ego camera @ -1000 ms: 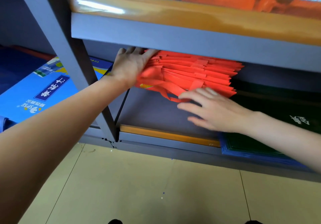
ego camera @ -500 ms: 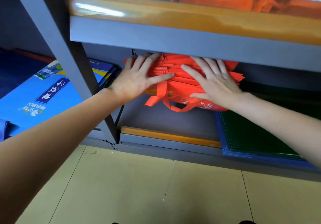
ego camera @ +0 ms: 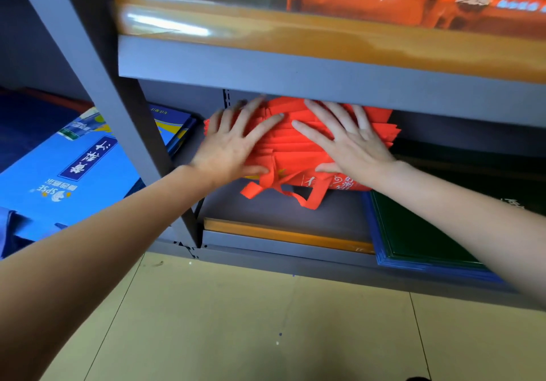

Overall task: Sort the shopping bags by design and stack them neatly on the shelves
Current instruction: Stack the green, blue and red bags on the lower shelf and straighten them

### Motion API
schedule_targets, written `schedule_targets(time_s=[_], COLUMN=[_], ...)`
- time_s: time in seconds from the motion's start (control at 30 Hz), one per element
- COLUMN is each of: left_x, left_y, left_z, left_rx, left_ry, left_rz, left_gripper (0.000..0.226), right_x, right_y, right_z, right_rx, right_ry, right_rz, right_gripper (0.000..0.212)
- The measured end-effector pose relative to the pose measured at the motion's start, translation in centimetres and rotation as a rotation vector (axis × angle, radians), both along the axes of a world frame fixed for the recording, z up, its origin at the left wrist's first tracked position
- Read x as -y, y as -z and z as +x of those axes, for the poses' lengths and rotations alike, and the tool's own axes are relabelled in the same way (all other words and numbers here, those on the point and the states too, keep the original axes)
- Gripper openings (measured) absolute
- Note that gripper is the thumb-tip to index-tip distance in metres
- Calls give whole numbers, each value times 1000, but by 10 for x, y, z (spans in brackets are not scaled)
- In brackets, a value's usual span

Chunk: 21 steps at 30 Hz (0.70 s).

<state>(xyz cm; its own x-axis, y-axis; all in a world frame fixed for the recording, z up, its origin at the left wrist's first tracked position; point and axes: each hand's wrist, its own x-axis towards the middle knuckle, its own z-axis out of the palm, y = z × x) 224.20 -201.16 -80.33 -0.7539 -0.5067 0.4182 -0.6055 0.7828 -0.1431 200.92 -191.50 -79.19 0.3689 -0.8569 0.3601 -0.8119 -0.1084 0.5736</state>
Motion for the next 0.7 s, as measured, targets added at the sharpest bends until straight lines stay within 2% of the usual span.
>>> schedule_targets(time_s=[0.07,0.23,0.33,0.43,0.53,0.63,0.7], left_x=[-8,-17,-16,-7,0,-10,-23], left_y=[-2,-4,-8,-12,-19,-9,16], left_z=[-8,-24,-21,-23,-26,-19,-8], left_rx=[23,93,84,14,-34,24,90], left_ry=[-135,-268,-238,-198,-196,-139,-17], left_rz=[52,96,13,-222,-376,-456,-462], left_gripper=[117,111,105,105,106,106,102], right_x=[-1,-5,-14,-13,-9,-20,-35], right_y=[4,1,-3,-10,-23,-14,9], right_z=[2,2,-4,-5,2,6,9], right_rx=[-2,101,122,157,135,24,-48], right_ry=[1,-28,2,146,234,296,245], right_rz=[20,89,70,-68,-168,-164,-98], right_gripper=[113,113,115,115,105,121,126])
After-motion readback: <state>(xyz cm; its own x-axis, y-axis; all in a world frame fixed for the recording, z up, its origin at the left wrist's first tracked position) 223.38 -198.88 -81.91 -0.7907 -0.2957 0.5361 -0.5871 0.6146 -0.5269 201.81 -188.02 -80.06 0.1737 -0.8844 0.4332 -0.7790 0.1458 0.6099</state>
